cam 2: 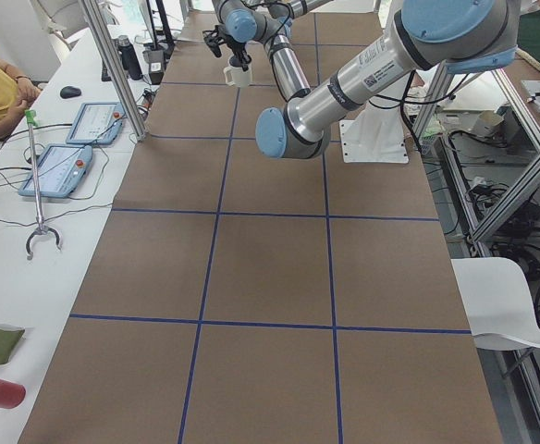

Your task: Left arm hands cup to right arm to dump lemon

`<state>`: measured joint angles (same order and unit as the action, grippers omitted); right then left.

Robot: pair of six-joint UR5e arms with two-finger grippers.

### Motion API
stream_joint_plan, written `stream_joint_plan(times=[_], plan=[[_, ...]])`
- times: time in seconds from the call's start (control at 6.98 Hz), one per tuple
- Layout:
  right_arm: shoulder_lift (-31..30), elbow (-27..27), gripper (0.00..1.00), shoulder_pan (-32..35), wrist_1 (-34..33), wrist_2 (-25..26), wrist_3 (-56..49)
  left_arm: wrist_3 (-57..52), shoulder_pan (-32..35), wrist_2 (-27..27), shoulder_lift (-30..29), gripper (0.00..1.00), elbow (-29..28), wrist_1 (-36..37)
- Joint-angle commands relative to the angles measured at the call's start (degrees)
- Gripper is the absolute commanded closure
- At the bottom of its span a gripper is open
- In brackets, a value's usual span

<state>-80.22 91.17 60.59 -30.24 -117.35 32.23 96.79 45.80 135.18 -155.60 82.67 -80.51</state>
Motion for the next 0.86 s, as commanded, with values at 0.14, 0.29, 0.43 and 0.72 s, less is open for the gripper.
stream_joint_plan(times=[0.14,0.29,0.43,0.72], plan=[[2.3,0.5,0.01,-12.5,9.6,17.7,5.6,6.2,0.0,0.1,-4.1,1.00,-3.4,1.8],[2.4,0.5,0.01,-19.2,13.1,28.3,5.6,6.2,0.0,0.1,-4.6,1.00,-3.3,3.0],[2.5,0.6,0.01,-25.3,15.2,39.4,5.7,6.2,0.1,0.0,-5.0,1.00,-3.1,4.6],[5.5,-0.1,0.01,-30.0,15.5,46.0,5.7,6.3,0.3,0.0,-5.2,1.00,-2.3,6.1]])
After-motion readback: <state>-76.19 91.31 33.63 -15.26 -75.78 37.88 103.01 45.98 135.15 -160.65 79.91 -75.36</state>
